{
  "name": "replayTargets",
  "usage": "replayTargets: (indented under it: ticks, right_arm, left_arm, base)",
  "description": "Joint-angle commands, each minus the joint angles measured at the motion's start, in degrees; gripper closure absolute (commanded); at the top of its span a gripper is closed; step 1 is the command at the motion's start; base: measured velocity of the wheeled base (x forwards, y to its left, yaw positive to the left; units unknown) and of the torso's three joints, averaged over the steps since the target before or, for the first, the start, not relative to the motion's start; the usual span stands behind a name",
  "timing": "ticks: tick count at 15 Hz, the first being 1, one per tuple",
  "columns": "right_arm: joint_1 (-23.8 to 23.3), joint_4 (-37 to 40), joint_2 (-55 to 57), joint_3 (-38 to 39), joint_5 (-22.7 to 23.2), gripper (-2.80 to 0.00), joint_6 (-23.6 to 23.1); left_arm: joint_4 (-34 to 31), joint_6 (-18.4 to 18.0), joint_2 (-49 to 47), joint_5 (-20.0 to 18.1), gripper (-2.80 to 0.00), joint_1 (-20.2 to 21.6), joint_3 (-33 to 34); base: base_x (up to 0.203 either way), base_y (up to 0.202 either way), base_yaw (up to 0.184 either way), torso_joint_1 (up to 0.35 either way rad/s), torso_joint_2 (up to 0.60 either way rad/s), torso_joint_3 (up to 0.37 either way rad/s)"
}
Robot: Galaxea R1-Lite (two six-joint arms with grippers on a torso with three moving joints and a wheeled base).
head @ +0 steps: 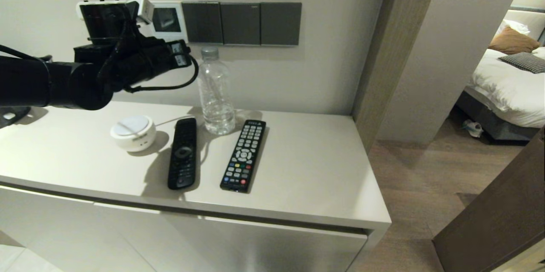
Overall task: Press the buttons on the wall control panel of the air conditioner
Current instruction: Turn on the central air conditioner
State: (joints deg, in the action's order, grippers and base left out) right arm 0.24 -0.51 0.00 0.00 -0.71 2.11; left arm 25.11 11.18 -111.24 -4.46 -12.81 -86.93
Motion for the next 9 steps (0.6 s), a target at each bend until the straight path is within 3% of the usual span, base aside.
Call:
replayTargets:
  ticks: [1,9]
  right_arm:
    - [0.0,0.0,0.1,0.1,0.0,0.0,0.0]
    - [0.0,0.0,0.1,0.1,0.0,0.0,0.0]
  left_arm:
    - [0.3,0.1,0.6,0.0,0.0,0.0,0.7]
    - [0.4,0.0,2.8,0.0,0.0,0.0,2.4]
  base:
    - [0.0,0.0,0.0,0.0,0.0,0.0]
    - [0.0,0.0,0.0,0.0,0.0,0.0]
